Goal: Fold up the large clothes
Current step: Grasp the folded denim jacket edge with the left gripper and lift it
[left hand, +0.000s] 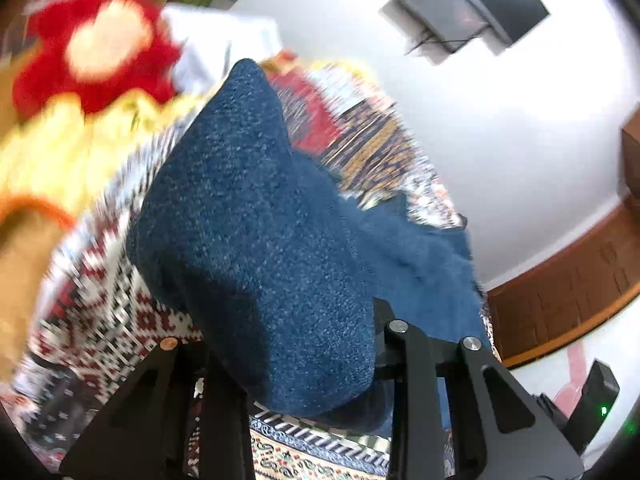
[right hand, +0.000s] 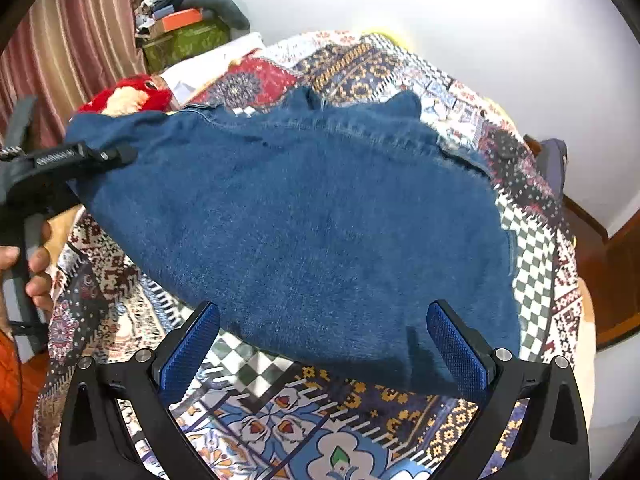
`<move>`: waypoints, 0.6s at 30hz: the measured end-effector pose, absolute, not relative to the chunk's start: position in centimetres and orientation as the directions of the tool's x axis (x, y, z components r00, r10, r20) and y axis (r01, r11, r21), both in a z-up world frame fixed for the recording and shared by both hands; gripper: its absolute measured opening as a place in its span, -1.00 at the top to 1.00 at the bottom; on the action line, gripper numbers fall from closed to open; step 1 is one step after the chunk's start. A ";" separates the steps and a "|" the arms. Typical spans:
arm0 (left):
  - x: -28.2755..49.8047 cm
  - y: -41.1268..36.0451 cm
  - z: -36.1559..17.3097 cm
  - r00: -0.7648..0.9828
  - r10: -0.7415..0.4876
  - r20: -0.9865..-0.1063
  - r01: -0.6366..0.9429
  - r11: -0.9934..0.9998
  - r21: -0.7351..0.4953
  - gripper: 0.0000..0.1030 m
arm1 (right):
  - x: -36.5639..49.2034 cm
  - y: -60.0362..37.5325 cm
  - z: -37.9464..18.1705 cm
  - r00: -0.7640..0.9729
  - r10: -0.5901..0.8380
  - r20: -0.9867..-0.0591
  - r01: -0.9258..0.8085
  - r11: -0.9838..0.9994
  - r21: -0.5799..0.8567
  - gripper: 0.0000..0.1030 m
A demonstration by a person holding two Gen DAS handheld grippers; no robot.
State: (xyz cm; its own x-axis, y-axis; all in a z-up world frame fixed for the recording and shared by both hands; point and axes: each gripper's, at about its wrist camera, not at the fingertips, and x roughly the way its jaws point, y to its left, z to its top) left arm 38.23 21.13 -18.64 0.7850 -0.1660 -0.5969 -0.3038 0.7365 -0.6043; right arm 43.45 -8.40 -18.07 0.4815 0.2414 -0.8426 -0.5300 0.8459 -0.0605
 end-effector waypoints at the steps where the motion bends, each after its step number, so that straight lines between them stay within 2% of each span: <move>1: 37.7 20.9 -17.4 0.796 -0.146 -0.587 -0.291 0.759 -0.583 0.42 | 43.1 -8.3 -17.6 0.488 0.245 -0.838 -0.533 0.844 -0.063 -1.00; 5: 34.0 20.6 -13.1 0.835 -0.044 -0.549 -0.270 0.837 -0.477 0.42 | 42.0 -7.4 -16.1 0.509 0.269 -0.818 -0.552 0.831 -0.070 -1.00; 10: 31.0 21.0 -11.3 0.832 0.067 -0.551 -0.308 0.881 -0.359 0.42 | 40.9 -4.4 -16.2 0.485 0.319 -0.814 -0.599 0.799 -0.044 -1.00; 14: 30.4 21.5 -11.9 0.817 0.123 -0.564 -0.343 0.889 -0.303 0.42 | 40.7 -0.9 -19.0 0.388 0.355 -0.850 -0.645 0.764 0.025 -1.00; 18: 31.7 21.3 -13.6 0.806 0.130 -0.578 -0.346 0.895 -0.281 0.42 | 41.1 2.5 -23.5 0.270 0.317 -0.909 -0.672 0.739 0.058 -1.00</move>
